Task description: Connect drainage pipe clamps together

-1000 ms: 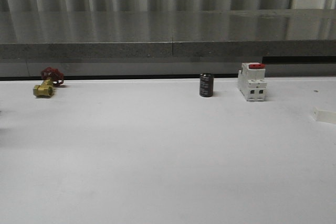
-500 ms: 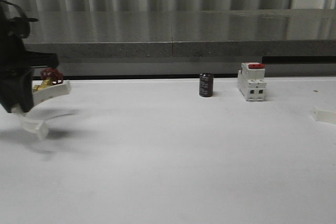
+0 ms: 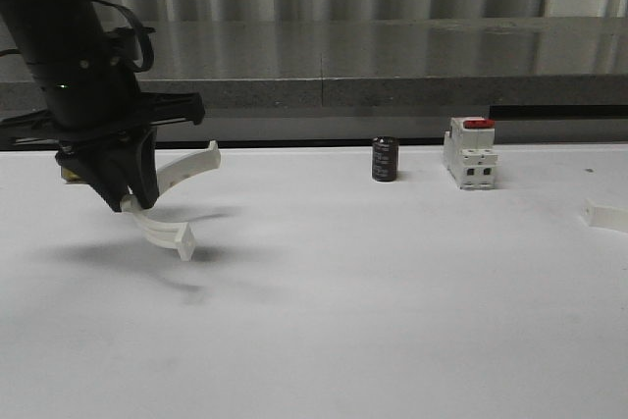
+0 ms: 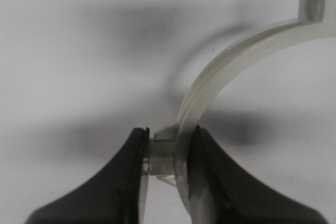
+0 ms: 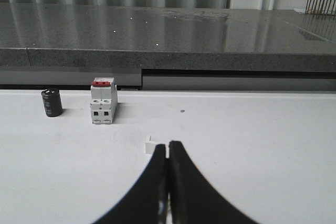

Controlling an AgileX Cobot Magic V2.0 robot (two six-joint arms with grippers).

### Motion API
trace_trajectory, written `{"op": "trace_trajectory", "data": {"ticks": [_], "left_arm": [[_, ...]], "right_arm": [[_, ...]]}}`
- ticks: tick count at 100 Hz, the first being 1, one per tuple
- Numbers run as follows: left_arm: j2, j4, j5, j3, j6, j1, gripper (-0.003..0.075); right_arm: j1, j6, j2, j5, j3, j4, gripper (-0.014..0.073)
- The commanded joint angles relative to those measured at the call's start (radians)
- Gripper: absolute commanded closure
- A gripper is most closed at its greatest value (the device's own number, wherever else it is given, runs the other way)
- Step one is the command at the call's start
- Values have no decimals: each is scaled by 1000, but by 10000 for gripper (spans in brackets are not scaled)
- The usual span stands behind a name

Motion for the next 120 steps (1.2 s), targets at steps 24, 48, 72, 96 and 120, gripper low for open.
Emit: {"op": "trace_trajectory", "data": {"ticks": [24, 48, 72, 96, 120], "left_arm": [[-6, -4, 14, -28, 1, -1, 590], [-6, -4, -22, -28, 1, -1, 390], [-49, -4, -41, -45, 1, -1, 404], [-198, 50, -49, -45, 1, -1, 676], [-332, 142, -17, -40, 1, 6, 741]], "right_arm": [[-6, -7, -19, -75, -16, 1, 659], [-6, -7, -19, -75, -16, 1, 659], [-6, -7, -19, -75, -16, 1, 659], [-6, -7, -19, -75, -16, 1, 659], [-6, -7, -19, -75, -16, 1, 659]]}}
